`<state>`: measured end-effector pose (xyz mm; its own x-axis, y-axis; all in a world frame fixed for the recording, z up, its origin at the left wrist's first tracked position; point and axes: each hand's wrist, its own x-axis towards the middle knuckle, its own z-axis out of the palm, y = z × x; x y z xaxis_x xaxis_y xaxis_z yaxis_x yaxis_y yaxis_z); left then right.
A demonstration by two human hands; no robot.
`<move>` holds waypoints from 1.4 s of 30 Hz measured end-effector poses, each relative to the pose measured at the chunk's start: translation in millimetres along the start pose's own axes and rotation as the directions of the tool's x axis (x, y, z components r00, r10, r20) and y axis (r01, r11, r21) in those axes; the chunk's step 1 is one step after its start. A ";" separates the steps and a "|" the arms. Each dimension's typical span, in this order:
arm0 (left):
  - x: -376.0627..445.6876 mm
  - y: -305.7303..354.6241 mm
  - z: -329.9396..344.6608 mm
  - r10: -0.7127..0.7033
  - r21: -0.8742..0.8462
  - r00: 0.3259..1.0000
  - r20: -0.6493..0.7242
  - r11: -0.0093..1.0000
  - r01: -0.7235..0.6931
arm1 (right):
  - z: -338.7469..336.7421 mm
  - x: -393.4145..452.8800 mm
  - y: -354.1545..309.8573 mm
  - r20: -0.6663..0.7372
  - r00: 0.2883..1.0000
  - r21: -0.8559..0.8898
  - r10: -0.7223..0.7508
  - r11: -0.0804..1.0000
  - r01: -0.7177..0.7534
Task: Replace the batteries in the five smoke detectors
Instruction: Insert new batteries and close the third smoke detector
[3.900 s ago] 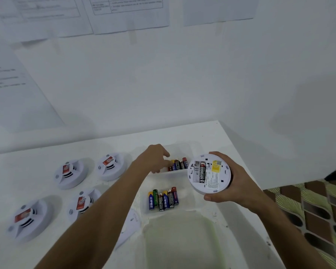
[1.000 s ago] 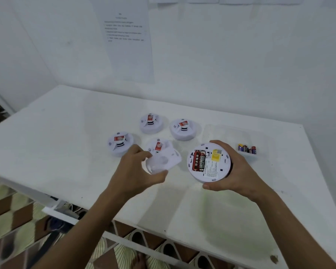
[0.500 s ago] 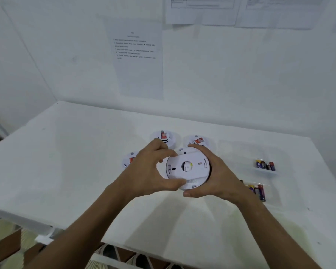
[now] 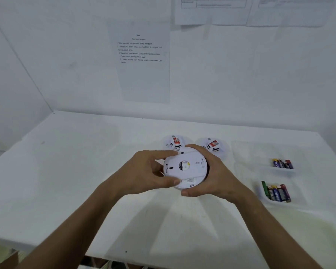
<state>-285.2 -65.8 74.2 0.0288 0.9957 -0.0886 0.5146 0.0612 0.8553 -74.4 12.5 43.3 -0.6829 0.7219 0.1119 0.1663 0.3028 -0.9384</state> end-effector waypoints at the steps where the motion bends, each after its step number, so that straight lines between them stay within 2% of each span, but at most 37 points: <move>1: 0.6 -1.7 -4.4 -0.001 -0.021 1.000 0.027 1.000 0.002 | 2.8 0.3 0.3 -0.003 1.000 0.006 0.005 1.000 -0.005; 6: 3.0 -8.7 -19.8 0.075 -0.053 0.995 0.068 0.996 -0.071 | 13.3 5.3 -4.4 0.000 1.000 -0.012 -0.002 1.000 0.002; 14: 3.6 -20.3 -27.6 0.153 0.101 0.975 0.162 0.980 -0.170 | 16.4 5.0 -6.2 0.098 0.995 -0.015 0.013 1.000 -0.012; 16: 2.3 -20.8 -29.9 0.156 0.085 0.975 0.160 0.981 -0.172 | 17.3 5.1 -4.8 0.112 0.994 0.004 0.013 1.000 -0.014; 19: -1.0 -22.7 -30.3 0.132 -0.048 0.990 0.059 0.990 -0.129 | 21.0 5.8 -1.0 0.070 0.997 0.021 0.020 1.000 -0.021; 23: -8.4 -25.8 -28.3 0.089 -0.310 0.996 -0.020 0.946 -0.091 | 24.3 9.9 1.1 -0.004 1.000 -0.260 0.003 0.966 -0.004; 26: -12.5 -24.7 -28.4 0.125 -0.445 0.992 -0.035 0.886 -0.127 | 23.6 10.1 -0.4 0.053 0.998 -0.308 0.018 0.951 0.000; 27: -13.6 -24.4 -27.8 0.146 -0.444 0.988 -0.041 0.883 -0.149 | 23.8 10.0 -0.8 0.077 0.997 -0.322 0.010 0.947 0.015; 29: -15.2 -26.0 -26.1 0.185 -0.321 0.979 -0.080 0.925 -0.202 | 25.3 10.9 -1.6 0.096 0.995 -0.264 0.006 0.964 0.020; 33: -16.8 -29.9 -21.0 0.181 0.019 0.983 -0.035 0.983 -0.180 | 26.1 8.1 -3.1 0.080 0.997 0.045 -0.016 0.999 0.012; 35: -16.6 -28.9 -17.5 0.186 0.041 0.982 0.021 0.982 -0.187 | 28.4 7.0 -3.9 0.068 0.997 0.129 -0.022 0.992 0.013; 37: -16.2 -27.1 -16.0 0.204 0.020 0.979 0.021 0.979 -0.204 | 31.0 6.5 -4.2 0.056 0.998 0.177 -0.016 0.984 0.006; 42: -19.1 -26.1 -18.5 0.224 0.002 0.974 -0.023 0.975 -0.224 | 26.3 7.5 -2.9 0.014 1.000 0.095 0.006 0.995 -0.007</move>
<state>-315.0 -85.1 63.0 0.1239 0.9854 0.1168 0.4968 -0.1635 0.8523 -98.6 0.7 38.3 -0.6918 0.7149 0.1017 0.1033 0.2373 -0.9659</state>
